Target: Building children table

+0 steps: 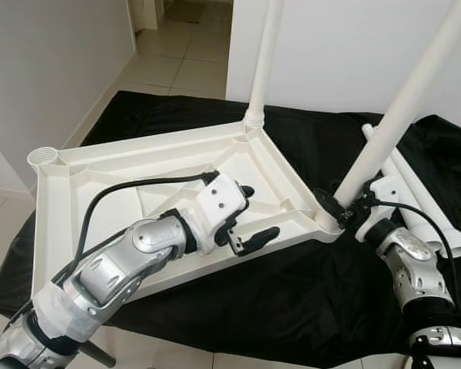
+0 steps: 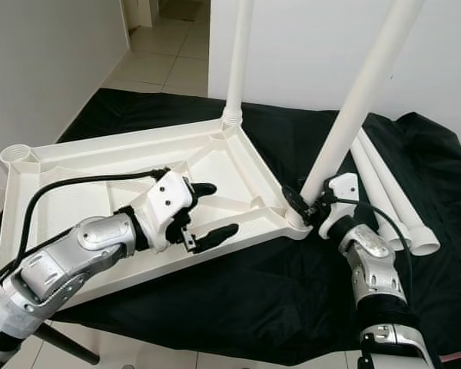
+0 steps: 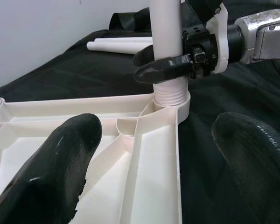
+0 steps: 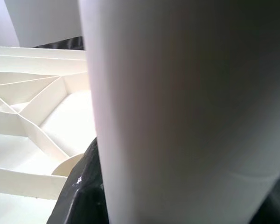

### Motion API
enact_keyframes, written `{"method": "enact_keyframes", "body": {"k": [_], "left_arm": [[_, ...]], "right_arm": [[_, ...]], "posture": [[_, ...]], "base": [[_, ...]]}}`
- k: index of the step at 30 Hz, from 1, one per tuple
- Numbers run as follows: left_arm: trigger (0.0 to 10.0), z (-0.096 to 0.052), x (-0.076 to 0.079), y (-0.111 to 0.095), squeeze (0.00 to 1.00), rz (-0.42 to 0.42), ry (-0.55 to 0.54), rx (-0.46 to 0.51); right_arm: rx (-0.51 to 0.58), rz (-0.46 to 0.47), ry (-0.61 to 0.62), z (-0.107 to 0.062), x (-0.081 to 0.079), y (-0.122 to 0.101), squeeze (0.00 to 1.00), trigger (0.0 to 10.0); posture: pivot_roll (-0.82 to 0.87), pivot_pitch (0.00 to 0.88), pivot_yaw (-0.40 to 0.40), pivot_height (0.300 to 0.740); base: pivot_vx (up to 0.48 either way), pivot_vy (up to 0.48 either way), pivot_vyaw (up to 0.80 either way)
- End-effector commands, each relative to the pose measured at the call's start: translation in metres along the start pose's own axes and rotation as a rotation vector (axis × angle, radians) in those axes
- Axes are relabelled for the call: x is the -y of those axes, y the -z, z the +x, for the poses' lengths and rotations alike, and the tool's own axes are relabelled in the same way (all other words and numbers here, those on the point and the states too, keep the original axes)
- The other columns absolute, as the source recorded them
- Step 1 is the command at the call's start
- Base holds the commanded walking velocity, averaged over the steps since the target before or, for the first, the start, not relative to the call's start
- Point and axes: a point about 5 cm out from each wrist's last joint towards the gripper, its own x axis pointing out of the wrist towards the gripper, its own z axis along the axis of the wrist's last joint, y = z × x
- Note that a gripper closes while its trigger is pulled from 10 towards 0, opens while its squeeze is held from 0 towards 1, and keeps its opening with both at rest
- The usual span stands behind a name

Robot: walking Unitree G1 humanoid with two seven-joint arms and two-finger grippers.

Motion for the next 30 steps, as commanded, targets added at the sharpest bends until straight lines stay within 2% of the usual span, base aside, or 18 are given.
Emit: {"method": "enact_keyframes", "body": {"k": [1,9,12,13,15,16,21,23,24,25,26,27,28,30], "left_arm": [[10.0,-0.001,0.010,-0.003,0.00,0.030,0.235,0.002],[10.0,0.000,0.012,-0.002,0.00,0.027,0.243,0.002],[10.0,0.000,0.013,-0.002,0.00,0.025,0.243,0.001],[10.0,-0.001,0.013,-0.001,0.00,0.023,0.243,0.000],[10.0,-0.001,0.014,-0.001,0.00,0.023,0.244,-0.001],[10.0,-0.001,0.014,-0.001,0.00,0.021,0.244,0.000],[10.0,-0.001,0.014,-0.001,0.00,0.019,0.245,0.000],[10.0,-0.001,0.015,0.000,0.00,0.019,0.247,-0.001],[10.0,-0.001,0.015,0.000,0.00,0.019,0.247,-0.001],[10.0,0.000,0.015,0.000,0.00,0.019,0.248,0.000],[10.0,0.000,0.015,0.000,0.00,0.019,0.248,0.000],[10.0,0.000,0.016,0.000,0.00,0.019,0.251,0.000],[10.0,0.000,0.016,0.000,0.00,0.019,0.251,0.000],[10.0,0.001,0.017,0.000,0.00,0.017,0.255,0.000]], "right_arm": [[-0.005,0.039,0.022,-0.004,0.001,0.005,0.00,10.0],[-0.011,0.075,0.089,-0.003,-0.004,0.010,0.00,10.0],[-0.032,0.074,0.155,-0.001,-0.006,0.013,0.00,10.0],[-0.064,0.060,0.239,0.001,-0.011,0.018,0.00,10.0],[-0.068,0.056,0.246,0.002,-0.012,0.018,0.00,10.0],[-0.075,0.059,0.297,0.003,-0.017,0.019,0.00,10.0],[-0.079,0.047,0.370,0.005,-0.022,0.019,0.00,10.0],[-0.076,0.072,0.451,0.006,-0.030,0.020,0.00,10.0],[-0.076,0.072,0.451,0.006,-0.030,0.020,0.00,10.0],[-0.077,0.084,0.536,0.007,-0.038,0.021,0.00,10.0],[-0.077,0.084,0.536,0.007,-0.038,0.021,0.00,10.0],[-0.094,0.098,0.616,0.006,-0.049,0.023,0.00,10.0],[-0.094,0.098,0.616,0.006,-0.049,0.023,0.00,10.0],[-0.107,0.137,0.727,0.005,-0.071,0.024,0.00,10.0]], "posture": [[-0.05,0.000,-0.021,0.740],[-0.05,0.000,-0.024,0.740],[-0.06,0.000,-0.027,0.740],[-0.06,0.000,-0.028,0.740],[-0.06,0.000,-0.028,0.740],[-0.06,0.000,-0.030,0.740],[-0.06,0.000,-0.032,0.740],[-0.06,0.000,-0.036,0.740],[-0.06,0.000,-0.036,0.740],[-0.06,0.000,-0.039,0.740],[-0.06,0.000,-0.039,0.740],[-0.06,0.000,-0.043,0.740],[-0.06,0.000,-0.043,0.740],[-0.06,0.000,-0.049,0.740]], "base": [[0.000,0.000,0.00],[0.000,0.000,0.00],[0.000,0.000,0.00],[0.000,0.000,0.00],[0.000,0.000,0.00],[0.000,0.000,0.00],[0.000,0.000,0.00],[0.000,0.000,0.00],[0.000,0.000,0.00],[0.000,0.000,0.00],[0.000,0.000,0.00],[0.000,0.000,0.00],[0.000,0.000,0.00],[0.000,0.000,0.00]]}}
